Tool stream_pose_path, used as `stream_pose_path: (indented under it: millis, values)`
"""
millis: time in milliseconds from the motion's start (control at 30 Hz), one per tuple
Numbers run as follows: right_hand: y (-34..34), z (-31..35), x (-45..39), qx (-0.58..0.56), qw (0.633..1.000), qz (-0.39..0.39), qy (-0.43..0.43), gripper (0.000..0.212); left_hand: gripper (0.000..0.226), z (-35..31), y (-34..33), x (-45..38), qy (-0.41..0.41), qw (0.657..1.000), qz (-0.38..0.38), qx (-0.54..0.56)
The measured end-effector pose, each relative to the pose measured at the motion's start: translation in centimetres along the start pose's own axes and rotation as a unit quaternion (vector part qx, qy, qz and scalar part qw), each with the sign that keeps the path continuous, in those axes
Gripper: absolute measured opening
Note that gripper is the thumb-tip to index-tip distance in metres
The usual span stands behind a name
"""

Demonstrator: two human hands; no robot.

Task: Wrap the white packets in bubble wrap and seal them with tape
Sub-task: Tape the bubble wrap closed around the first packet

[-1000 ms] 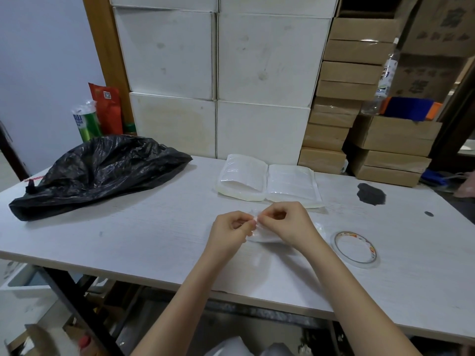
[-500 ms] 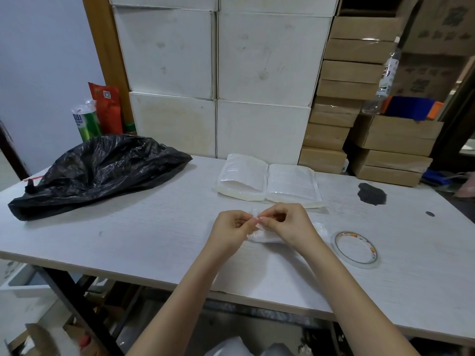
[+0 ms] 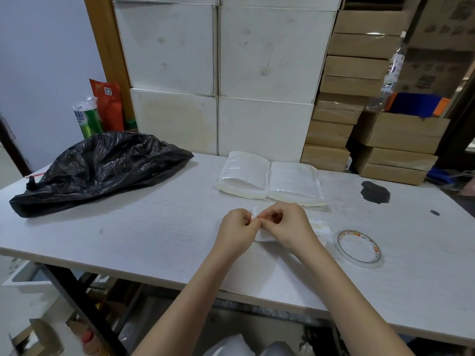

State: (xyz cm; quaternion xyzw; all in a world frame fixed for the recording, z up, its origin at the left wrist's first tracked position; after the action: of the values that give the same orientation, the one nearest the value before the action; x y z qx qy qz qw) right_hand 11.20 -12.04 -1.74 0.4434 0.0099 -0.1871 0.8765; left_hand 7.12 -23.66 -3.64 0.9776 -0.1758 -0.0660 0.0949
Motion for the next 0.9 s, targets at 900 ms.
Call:
stream_pose_path:
  millis: [900]
  values:
    - [1.5, 2.4, -0.8, 0.207, 0.971, 0.075, 0.091, 0.009, 0.020, 0.3, 1.3, 0.5, 0.020, 0.989, 0.034, 0.146]
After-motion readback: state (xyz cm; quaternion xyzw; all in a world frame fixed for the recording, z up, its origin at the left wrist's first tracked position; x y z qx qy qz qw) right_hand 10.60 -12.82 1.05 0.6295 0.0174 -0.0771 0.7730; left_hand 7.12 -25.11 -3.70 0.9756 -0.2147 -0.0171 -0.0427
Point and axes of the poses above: each hand's wrist, its own x-axis away from the middle knuckle, its own y-axis out of the back of the hand, z = x × y, the point moved 2 cm from there along -x, towards the middle knuckle, and after that the axes turned 12 degrees about x, right-handed, at the moved point
